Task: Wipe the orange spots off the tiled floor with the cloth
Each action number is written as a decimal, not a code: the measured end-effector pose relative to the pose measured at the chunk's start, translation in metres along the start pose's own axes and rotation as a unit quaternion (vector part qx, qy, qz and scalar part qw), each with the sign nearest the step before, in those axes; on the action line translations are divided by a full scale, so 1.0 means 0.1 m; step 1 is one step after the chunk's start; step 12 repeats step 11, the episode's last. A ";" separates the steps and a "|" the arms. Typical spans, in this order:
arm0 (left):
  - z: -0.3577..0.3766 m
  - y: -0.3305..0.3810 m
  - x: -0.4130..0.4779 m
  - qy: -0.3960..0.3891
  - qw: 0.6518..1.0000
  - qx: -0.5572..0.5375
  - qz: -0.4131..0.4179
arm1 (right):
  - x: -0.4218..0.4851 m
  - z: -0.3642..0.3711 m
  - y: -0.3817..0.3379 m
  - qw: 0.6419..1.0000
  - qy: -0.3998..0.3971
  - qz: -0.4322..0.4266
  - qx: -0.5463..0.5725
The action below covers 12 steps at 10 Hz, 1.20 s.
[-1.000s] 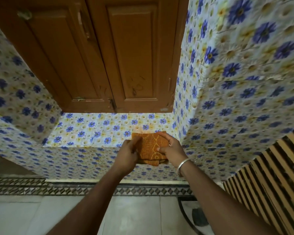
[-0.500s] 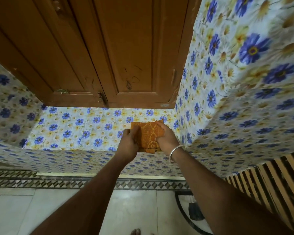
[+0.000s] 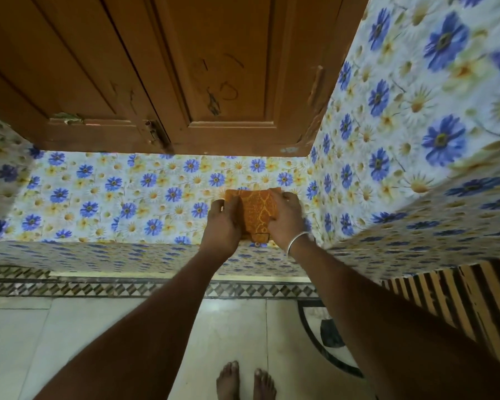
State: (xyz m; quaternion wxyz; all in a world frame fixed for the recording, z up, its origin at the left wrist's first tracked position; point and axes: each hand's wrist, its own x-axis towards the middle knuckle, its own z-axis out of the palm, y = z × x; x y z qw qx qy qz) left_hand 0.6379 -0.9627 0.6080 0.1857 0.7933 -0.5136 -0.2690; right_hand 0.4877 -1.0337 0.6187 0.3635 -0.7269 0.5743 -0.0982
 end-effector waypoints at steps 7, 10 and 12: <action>0.30 -0.27 0.08 -0.041 0.966 0.221 0.127 | 0.03 0.36 0.28 0.955 -0.024 -0.104 -0.276; -0.29 0.27 -0.38 0.095 0.974 -0.206 0.027 | -0.50 -0.17 -0.25 0.966 0.051 0.021 0.252; -0.66 0.56 -0.58 0.113 0.953 -0.281 -0.011 | -0.72 -0.50 -0.58 0.937 0.075 0.040 0.338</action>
